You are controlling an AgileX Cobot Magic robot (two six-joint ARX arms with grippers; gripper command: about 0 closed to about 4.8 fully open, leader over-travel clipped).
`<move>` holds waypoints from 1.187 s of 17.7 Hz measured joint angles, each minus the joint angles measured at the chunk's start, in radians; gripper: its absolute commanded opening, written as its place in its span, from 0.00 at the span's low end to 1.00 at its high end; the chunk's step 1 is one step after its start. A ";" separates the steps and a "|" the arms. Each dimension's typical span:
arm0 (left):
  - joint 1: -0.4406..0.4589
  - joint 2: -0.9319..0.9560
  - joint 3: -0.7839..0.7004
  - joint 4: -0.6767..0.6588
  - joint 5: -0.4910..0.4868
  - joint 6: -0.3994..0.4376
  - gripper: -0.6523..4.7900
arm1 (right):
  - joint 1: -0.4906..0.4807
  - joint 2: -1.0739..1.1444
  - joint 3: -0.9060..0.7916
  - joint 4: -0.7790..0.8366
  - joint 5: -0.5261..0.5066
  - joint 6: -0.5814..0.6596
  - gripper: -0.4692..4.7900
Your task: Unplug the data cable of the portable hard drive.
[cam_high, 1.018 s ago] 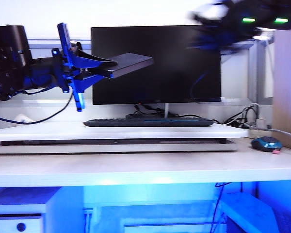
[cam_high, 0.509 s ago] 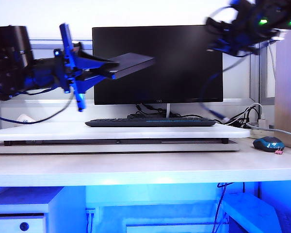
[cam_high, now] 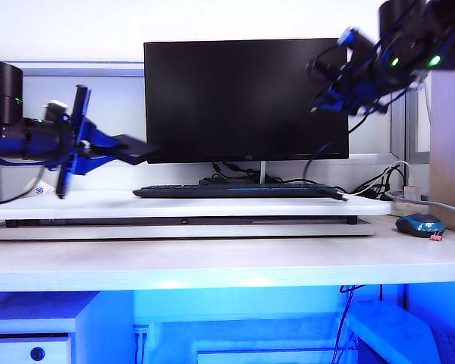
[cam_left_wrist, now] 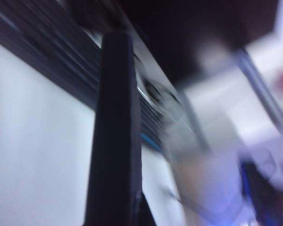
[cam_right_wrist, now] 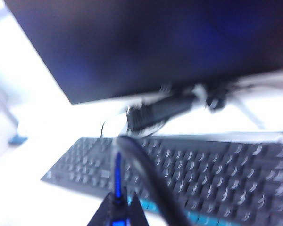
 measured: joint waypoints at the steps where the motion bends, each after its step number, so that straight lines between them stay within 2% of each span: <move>1: 0.022 0.002 0.034 -0.079 -0.061 0.022 0.11 | 0.001 0.040 0.019 -0.002 -0.002 0.000 0.08; 4: 0.047 0.064 0.166 -0.268 -0.120 0.063 0.11 | -0.006 0.172 0.130 -0.027 0.003 0.000 0.08; 5: 0.046 0.083 0.206 -0.307 -0.120 0.067 0.11 | -0.005 0.215 0.190 -0.048 0.003 0.000 0.14; 6: 0.044 0.092 0.225 -0.319 -0.119 0.067 0.13 | -0.005 0.244 0.238 -0.072 0.005 0.000 0.33; 7: 0.042 0.096 0.226 -0.320 -0.120 0.067 0.35 | -0.005 0.262 0.273 -0.098 0.008 -0.002 0.48; 8: 0.042 0.099 0.228 -0.319 -0.120 0.072 0.51 | -0.005 0.268 0.292 -0.115 0.066 0.000 0.48; 9: 0.042 0.099 0.229 -0.321 -0.120 0.075 0.57 | -0.005 0.268 0.293 -0.116 0.080 0.000 0.52; 10: 0.042 0.099 0.231 -0.325 -0.120 0.079 0.58 | -0.007 0.269 0.293 -0.116 0.082 -0.002 0.58; 11: 0.042 0.100 0.231 -0.325 -0.120 0.081 0.59 | -0.008 0.269 0.294 -0.121 0.086 -0.001 0.68; 12: 0.042 0.100 0.232 -0.325 -0.121 0.081 0.69 | -0.008 0.269 0.294 -0.129 0.086 0.010 0.73; 13: 0.042 0.100 0.232 -0.325 -0.121 0.081 0.95 | -0.009 0.269 0.294 -0.136 0.085 0.041 0.73; 14: 0.042 0.100 0.232 -0.325 -0.121 0.071 1.00 | -0.009 0.269 0.294 -0.139 0.079 0.090 0.73; 15: 0.042 0.100 0.233 -0.320 -0.114 0.044 1.00 | -0.010 0.269 0.296 -0.144 0.065 0.132 0.77; 16: 0.042 0.100 0.234 -0.326 -0.094 0.023 1.00 | -0.010 0.269 0.296 -0.144 0.045 0.166 0.93; 17: 0.042 0.100 0.234 -0.329 -0.052 0.004 1.00 | -0.010 0.269 0.296 -0.144 0.026 0.210 1.00; 19: 0.042 0.100 0.232 -0.339 0.018 -0.065 1.00 | -0.010 0.266 0.296 -0.144 0.024 0.287 1.00; 21: 0.042 0.101 0.232 -0.340 0.074 -0.179 1.00 | -0.013 0.267 0.325 -0.199 0.024 0.339 1.00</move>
